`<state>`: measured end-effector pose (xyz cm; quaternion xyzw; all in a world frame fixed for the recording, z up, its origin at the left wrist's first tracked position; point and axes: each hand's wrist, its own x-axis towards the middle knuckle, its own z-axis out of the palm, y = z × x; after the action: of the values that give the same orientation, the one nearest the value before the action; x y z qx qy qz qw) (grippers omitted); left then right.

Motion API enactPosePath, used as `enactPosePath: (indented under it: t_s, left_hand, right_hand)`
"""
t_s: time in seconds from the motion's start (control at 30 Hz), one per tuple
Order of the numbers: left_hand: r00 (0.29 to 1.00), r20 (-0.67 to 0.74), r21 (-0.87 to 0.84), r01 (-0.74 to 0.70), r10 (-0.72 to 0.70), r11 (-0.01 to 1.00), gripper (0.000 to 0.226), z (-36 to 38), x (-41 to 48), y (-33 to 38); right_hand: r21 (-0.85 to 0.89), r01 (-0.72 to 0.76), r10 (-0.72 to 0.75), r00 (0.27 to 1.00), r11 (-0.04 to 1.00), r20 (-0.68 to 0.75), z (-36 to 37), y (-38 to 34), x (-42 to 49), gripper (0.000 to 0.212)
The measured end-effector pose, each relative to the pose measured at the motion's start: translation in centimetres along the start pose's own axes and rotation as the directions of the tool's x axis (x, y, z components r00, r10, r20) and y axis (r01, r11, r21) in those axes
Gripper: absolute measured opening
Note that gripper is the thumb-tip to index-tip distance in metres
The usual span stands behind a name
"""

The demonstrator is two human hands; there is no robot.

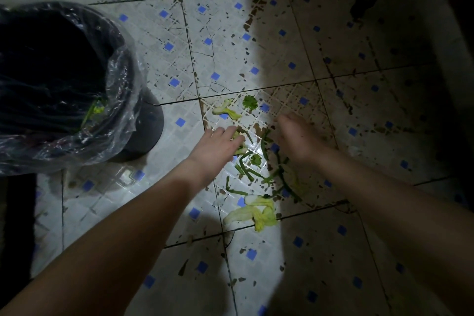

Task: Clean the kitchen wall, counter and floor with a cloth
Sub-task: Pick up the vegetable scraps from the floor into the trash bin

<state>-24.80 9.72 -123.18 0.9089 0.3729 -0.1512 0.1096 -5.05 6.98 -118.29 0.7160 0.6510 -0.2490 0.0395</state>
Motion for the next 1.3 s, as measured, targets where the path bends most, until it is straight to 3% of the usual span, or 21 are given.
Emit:
enactPosePath:
  t_s: [0.1,0.47,0.73,1.03,1.3]
  left_hand:
    - [1.0,-0.026,-0.014,0.003,-0.004,1.0,0.07,0.1,0.1,0.0]
    - [0.996,-0.048,-0.057,0.073,-0.076,0.996,0.064,-0.3,-0.7,-1.0]
    - [0.979,-0.083,-0.077,0.18,-0.186,0.981,0.065,0.0,-3.1,-3.5]
    - [0.972,-0.07,-0.11,0.216,-0.224,0.97,0.067,-0.4,-4.3,-4.9]
    - [0.97,-0.071,-0.149,0.221,-0.233,0.964,0.065,-0.9,-4.1,-4.4]
  right_hand:
    - [0.006,0.003,-0.003,1.0,1.0,0.011,0.5,-0.1,0.5,0.023]
    - [0.011,0.017,-0.017,1.0,1.0,-0.014,1.7,-1.9,2.0,0.047]
    - [-0.031,0.198,-0.199,0.979,0.98,-0.045,2.1,-4.6,4.6,0.06]
    - [-0.076,0.318,-0.321,0.947,0.945,-0.033,3.4,-6.8,7.8,0.049]
    - [-0.14,0.276,-0.3,0.933,0.951,-0.198,3.6,-6.4,6.8,0.032]
